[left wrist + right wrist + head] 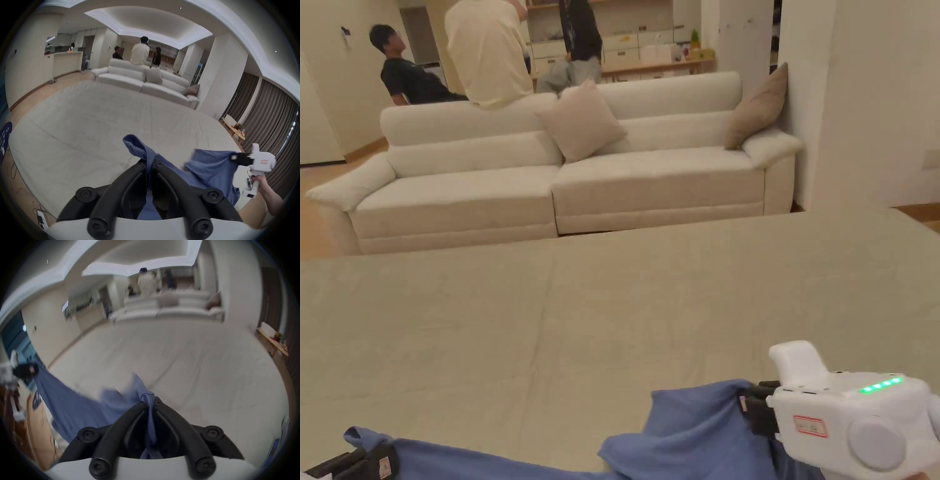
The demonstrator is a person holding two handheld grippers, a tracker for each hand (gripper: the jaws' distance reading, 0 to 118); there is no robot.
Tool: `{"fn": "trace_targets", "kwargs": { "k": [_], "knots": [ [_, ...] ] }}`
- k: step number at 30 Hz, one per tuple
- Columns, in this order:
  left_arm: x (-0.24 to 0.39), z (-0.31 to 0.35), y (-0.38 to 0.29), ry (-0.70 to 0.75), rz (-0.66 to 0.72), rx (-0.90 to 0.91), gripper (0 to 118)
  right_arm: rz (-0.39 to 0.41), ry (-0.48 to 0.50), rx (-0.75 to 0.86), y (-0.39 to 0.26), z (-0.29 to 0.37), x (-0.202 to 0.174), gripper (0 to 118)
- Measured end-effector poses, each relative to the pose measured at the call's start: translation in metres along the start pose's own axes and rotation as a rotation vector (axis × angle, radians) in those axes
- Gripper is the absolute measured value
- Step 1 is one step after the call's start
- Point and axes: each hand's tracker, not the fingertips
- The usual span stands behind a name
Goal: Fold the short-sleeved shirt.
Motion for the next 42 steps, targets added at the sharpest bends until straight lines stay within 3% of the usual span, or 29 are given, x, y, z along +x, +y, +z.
{"fn": "trace_targets", "kwargs": {
  "k": [6, 7, 11, 14, 16, 20, 22, 24, 29, 32, 36, 42],
  "knots": [
    [0.025, 0.091, 0.071, 0.047, -0.021, 0.259, 3, -0.088, -0.161, 0.581, 0.081, 0.189, -0.006, 2],
    [0.029, 0.104, 0.081, 0.022, 0.046, 0.311, 3, -0.088, -0.184, 0.62, 0.096, 0.212, -0.005, 2],
    [0.048, 0.141, 0.136, 0.122, -0.027, 0.418, 3, -0.081, -0.209, 0.716, 0.15, 0.276, 0.004, 2],
    [0.067, 0.152, 0.177, 0.095, -0.006, 0.457, 3, -0.084, -0.223, 0.74, 0.19, 0.296, 0.005, 2],
    [0.084, 0.147, 0.208, 0.087, -0.006, 0.456, 3, -0.082, -0.272, 0.741, 0.22, 0.295, 0.007, 2],
    [0.118, 0.119, 0.264, 0.19, -0.14, 0.506, 3, -0.185, -0.301, 0.714, 0.271, 0.277, 0.014, 2],
    [0.132, 0.101, 0.288, 0.221, -0.186, 0.499, 3, -0.176, -0.393, 0.695, 0.294, 0.267, 0.012, 2],
    [0.141, 0.082, 0.308, 0.217, -0.147, 0.494, 3, -0.116, -0.448, 0.713, 0.318, 0.254, 0.016, 2],
    [0.155, 0.033, 0.36, 0.217, -0.133, 0.482, 3, -0.122, -0.469, 0.717, 0.376, 0.222, 0.034, 2],
    [0.163, 0.005, 0.382, 0.24, -0.196, 0.502, 3, -0.151, -0.465, 0.773, 0.406, 0.206, 0.044, 2],
    [0.164, -0.029, 0.402, 0.199, -0.162, 0.556, 3, -0.079, -0.507, 0.764, 0.436, 0.18, 0.053, 2],
    [0.161, -0.081, 0.419, 0.216, -0.182, 0.58, 3, -0.096, -0.506, 0.769, 0.451, 0.139, 0.074, 2]
  ]
}}
